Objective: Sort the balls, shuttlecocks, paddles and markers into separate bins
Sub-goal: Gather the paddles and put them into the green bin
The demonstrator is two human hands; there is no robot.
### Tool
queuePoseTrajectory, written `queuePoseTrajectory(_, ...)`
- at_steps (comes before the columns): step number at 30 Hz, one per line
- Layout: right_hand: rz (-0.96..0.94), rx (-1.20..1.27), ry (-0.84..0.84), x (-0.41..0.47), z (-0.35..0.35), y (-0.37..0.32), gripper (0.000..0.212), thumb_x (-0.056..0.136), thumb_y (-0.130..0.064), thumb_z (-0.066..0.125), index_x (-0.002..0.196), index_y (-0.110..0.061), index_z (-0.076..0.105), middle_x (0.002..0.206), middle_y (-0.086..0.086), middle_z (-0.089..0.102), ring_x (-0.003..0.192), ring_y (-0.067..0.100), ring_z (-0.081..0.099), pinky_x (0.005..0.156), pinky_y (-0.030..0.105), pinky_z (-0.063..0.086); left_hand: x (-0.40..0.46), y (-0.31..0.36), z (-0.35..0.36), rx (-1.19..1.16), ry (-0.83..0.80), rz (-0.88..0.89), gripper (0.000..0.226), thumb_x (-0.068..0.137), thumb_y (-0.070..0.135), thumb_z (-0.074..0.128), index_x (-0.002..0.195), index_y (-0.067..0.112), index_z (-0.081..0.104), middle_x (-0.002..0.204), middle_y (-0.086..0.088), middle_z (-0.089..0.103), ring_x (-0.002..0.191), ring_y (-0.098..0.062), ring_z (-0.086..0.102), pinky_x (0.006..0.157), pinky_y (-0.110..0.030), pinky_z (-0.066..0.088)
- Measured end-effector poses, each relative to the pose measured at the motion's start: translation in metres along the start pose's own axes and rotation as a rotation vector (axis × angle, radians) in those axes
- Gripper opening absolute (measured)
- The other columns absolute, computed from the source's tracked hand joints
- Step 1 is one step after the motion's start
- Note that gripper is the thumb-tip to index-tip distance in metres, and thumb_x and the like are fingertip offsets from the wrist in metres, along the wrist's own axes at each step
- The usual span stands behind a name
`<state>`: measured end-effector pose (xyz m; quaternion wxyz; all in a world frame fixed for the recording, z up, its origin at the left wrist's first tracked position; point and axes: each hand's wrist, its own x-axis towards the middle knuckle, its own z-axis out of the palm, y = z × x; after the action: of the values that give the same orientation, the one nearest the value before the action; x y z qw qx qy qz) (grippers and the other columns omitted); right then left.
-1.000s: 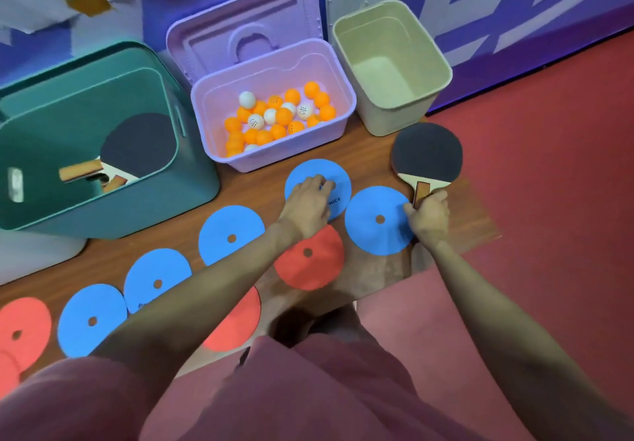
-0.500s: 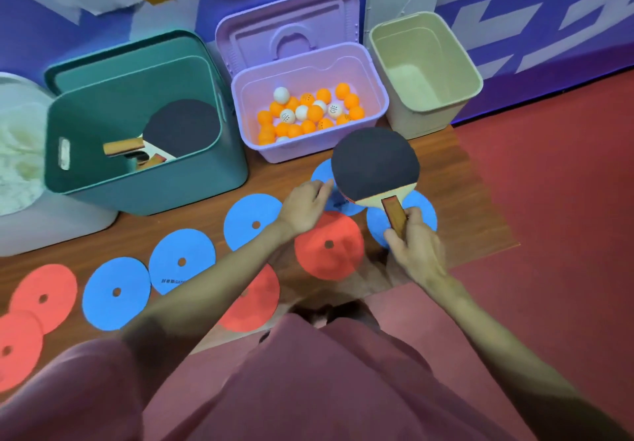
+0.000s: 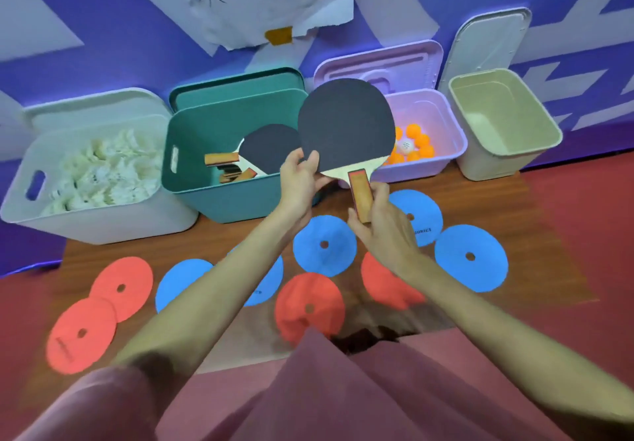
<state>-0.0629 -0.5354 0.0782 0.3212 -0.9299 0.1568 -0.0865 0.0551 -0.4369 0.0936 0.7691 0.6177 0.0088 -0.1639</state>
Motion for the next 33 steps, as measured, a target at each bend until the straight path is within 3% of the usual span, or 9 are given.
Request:
queuePoseTrajectory(3, -0.166, -0.022, -0.081, 0.017, 0.015, -0.025, 0.056, 0.087, -0.028, 0.058, 0.132, -0.008, 0.031, 0.107, 0.012, 0.059, 0.099, 0.032, 0.058, 0.068, 0.036, 0.044, 0.035, 0.027, -0.033, 0.105, 0.097, 0.069, 0.020, 0.099, 0.006, 0.039, 0.109, 0.002, 0.056, 0.097, -0.009, 0.063, 0.078, -0.014, 0.062, 0.060, -0.022, 0.055)
queuePoseTrajectory(6, -0.274, -0.061, -0.098, 0.032, 0.026, -0.046, 0.059, 0.087, -0.013, 0.056, 0.139, -0.002, 0.030, 0.123, 0.015, 0.051, 0.115, 0.028, 0.050, 0.084, 0.035, 0.042, 0.083, 0.059, -0.076, 0.320, 0.173, 0.152, 0.026, 0.100, 0.009, 0.036, 0.111, 0.004, 0.059, 0.093, -0.003, 0.061, 0.076, -0.012, 0.056, 0.066, -0.025, 0.048)
queuePoseTrajectory(8, -0.288, -0.084, -0.077, 0.042, 0.036, -0.055, 0.059, 0.086, -0.010, 0.057, 0.139, 0.003, 0.032, 0.127, 0.018, 0.048, 0.120, 0.031, 0.046, 0.096, 0.035, 0.039, 0.114, 0.075, -0.106, 0.485, 0.139, 0.179, 0.026, 0.099, 0.012, 0.037, 0.108, 0.013, 0.061, 0.095, -0.004, 0.064, 0.082, -0.015, 0.055, 0.075, -0.033, 0.045)
queuePoseTrajectory(11, -0.282, -0.138, -0.077, 0.056, 0.053, -0.060, 0.063, 0.085, -0.010, 0.057, 0.139, 0.007, 0.029, 0.130, 0.023, 0.044, 0.123, 0.036, 0.042, 0.105, 0.039, 0.033, 0.148, 0.087, -0.134, 0.742, 0.027, 0.214, 0.032, 0.099, 0.010, 0.037, 0.121, 0.009, 0.060, 0.117, -0.005, 0.063, 0.099, -0.012, 0.054, 0.086, -0.025, 0.041)
queuePoseTrajectory(15, -0.241, -0.181, -0.078, 0.067, 0.070, -0.068, 0.066, 0.084, -0.011, 0.057, 0.140, 0.007, 0.028, 0.129, 0.024, 0.043, 0.121, 0.038, 0.041, 0.106, 0.041, 0.033, 0.181, 0.089, -0.151, 0.961, -0.144, 0.176, 0.034, 0.100, 0.011, 0.035, 0.125, 0.007, 0.058, 0.128, -0.008, 0.059, 0.119, -0.023, 0.053, 0.098, -0.030, 0.040)
queuePoseTrajectory(19, -0.224, -0.267, -0.088, 0.073, 0.085, -0.073, 0.065, 0.083, -0.013, 0.057, 0.138, 0.008, 0.032, 0.127, 0.024, 0.046, 0.117, 0.039, 0.043, 0.104, 0.044, 0.035, 0.198, 0.077, -0.147, 1.006, -0.255, 0.099, 0.035, 0.102, 0.010, 0.033, 0.128, 0.005, 0.056, 0.128, -0.015, 0.058, 0.118, -0.034, 0.052, 0.088, -0.036, 0.045)
queuePoseTrajectory(24, -0.218, -0.249, -0.049, 0.073, 0.091, -0.074, 0.058, 0.083, -0.007, 0.057, 0.134, 0.007, 0.037, 0.127, 0.021, 0.046, 0.117, 0.037, 0.042, 0.105, 0.043, 0.034, 0.217, 0.057, -0.134, 1.158, -0.391, 0.072, 0.034, 0.103, 0.012, 0.033, 0.129, 0.008, 0.054, 0.135, -0.009, 0.054, 0.123, -0.028, 0.049, 0.093, -0.029, 0.039)
queuePoseTrajectory(29, -0.224, -0.153, 0.011, 0.056, 0.093, -0.059, 0.051, 0.080, -0.002, 0.055, 0.129, 0.002, 0.042, 0.122, 0.016, 0.048, 0.112, 0.027, 0.040, 0.099, 0.033, 0.033, 0.229, 0.034, -0.139, 1.323, -0.279, 0.132, 0.033, 0.099, 0.022, 0.042, 0.129, 0.017, 0.056, 0.135, -0.011, 0.054, 0.126, -0.032, 0.046, 0.104, -0.037, 0.037)
queuePoseTrajectory(33, -0.126, -0.203, -0.098, 0.025, 0.110, -0.022, 0.042, 0.078, -0.006, 0.054, 0.119, 0.001, 0.050, 0.108, 0.016, 0.051, 0.099, 0.027, 0.042, 0.086, 0.035, 0.037, 0.196, 0.031, -0.137, 1.378, -0.122, 0.258, 0.038, 0.095, 0.022, 0.046, 0.133, 0.019, 0.050, 0.134, -0.015, 0.045, 0.126, -0.034, 0.038, 0.104, -0.043, 0.034)
